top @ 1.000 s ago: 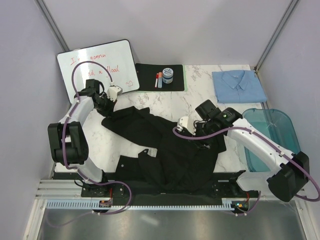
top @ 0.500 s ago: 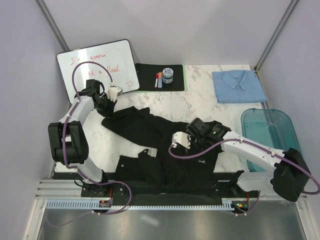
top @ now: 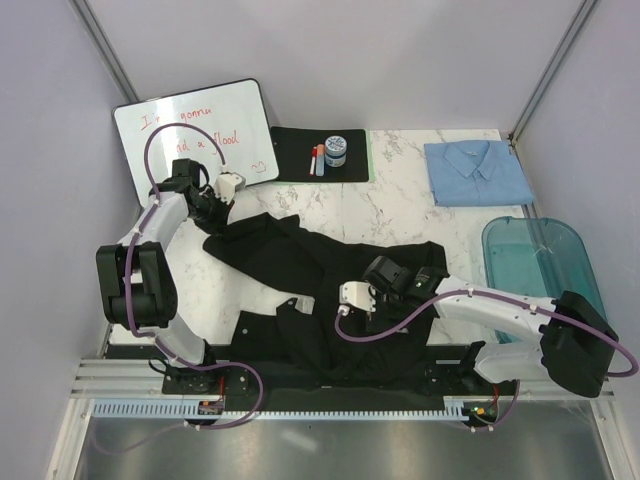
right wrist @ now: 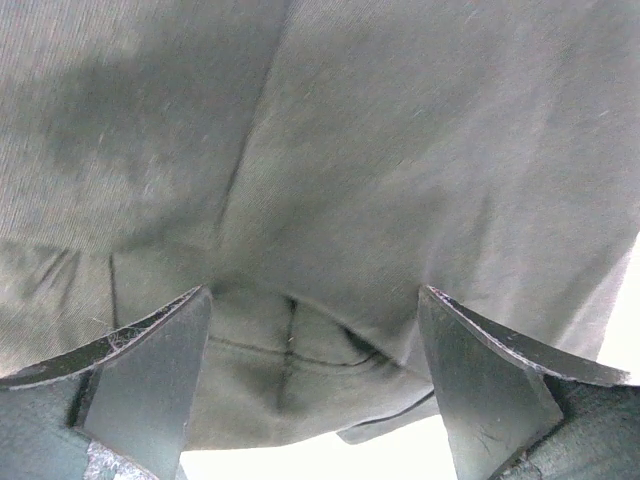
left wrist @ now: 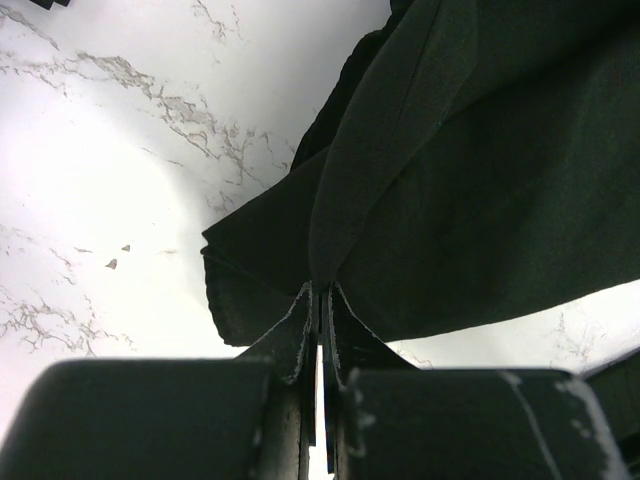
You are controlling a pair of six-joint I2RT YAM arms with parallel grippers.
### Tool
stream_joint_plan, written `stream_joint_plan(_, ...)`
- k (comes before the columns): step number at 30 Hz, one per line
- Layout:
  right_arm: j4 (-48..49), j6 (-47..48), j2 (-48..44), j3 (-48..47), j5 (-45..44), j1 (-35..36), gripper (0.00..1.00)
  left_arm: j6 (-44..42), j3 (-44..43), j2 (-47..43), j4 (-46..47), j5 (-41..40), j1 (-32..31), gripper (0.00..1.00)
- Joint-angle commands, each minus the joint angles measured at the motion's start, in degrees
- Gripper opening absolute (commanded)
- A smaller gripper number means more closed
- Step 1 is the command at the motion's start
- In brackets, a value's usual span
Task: Fold and stack the long sleeve shirts
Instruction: Flatten the shirt out
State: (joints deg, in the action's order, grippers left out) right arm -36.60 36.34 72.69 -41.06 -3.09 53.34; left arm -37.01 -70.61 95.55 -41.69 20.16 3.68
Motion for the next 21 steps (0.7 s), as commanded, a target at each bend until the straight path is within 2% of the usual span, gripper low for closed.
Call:
stream_joint_plan(1, 6.00, -0.48, 0.61, -0.95, -3.41, 1.50, 0.90, 1.42, 0.12, -0.19, -0.23, 2.60, 0.36, 0.02)
stream_joint_plan(5, 9.44, -2.06, 1.40, -1.65, -6.74, 1.94, 0.86, 1.42, 0.30, -0.27, -0.23, 2.43, 0.36, 0.02)
stream_joint_plan(10, 11.12, -4.08, 0.10, -3.15, -8.07, 2.03, 0.66, 1.33, 0.12, -0.54, -0.32, 2.07, 0.36, 0.02)
stream_joint_plan(11, 11.02, -4.34, -0.43, -3.67, -8.07, 1.94, 0.58, 1.42, 0.03, -0.54, -0.23, 2.07, 0.27, 0.02)
stream_joint_plan(12, 10.85, -4.43, -1.57, -4.11, -7.46, 2.03, 0.42, 1.33, -0.05, -0.45, -0.23, 2.07, 0.36, 0.02)
stream_joint_plan(14, 9.27, -4.34, -2.54, -4.73, -7.10, 1.94, 0.22, 1.51, -0.32, -0.28, -0.23, 2.16, 0.27, 0.02)
stream_joint_plan(15, 8.83, -4.34, -2.81, -4.82, -7.10, 1.94, 0.04, 1.59, -0.32, -0.19, -0.23, 2.25, 0.36, 0.02)
stream_joint_plan(16, 7.78, -4.26, -3.60, -4.91, -6.84, 1.94, 0.00, 1.77, -0.49, -0.10, -0.23, 2.42, 0.36, 0.02)
stream_joint_plan(19, 5.68, -4.61, -4.92, -6.22, -5.44, 1.42, 0.00, 2.12, -0.76, -0.01, -0.23, 2.69, 0.45, 0.02)
stream_joint_plan(21, 4.44, -4.52, -5.62, -8.85, -4.21, -1.47, 0.00, 2.47, -1.02, -0.36, -0.41, 2.86, 0.88, 0.02)
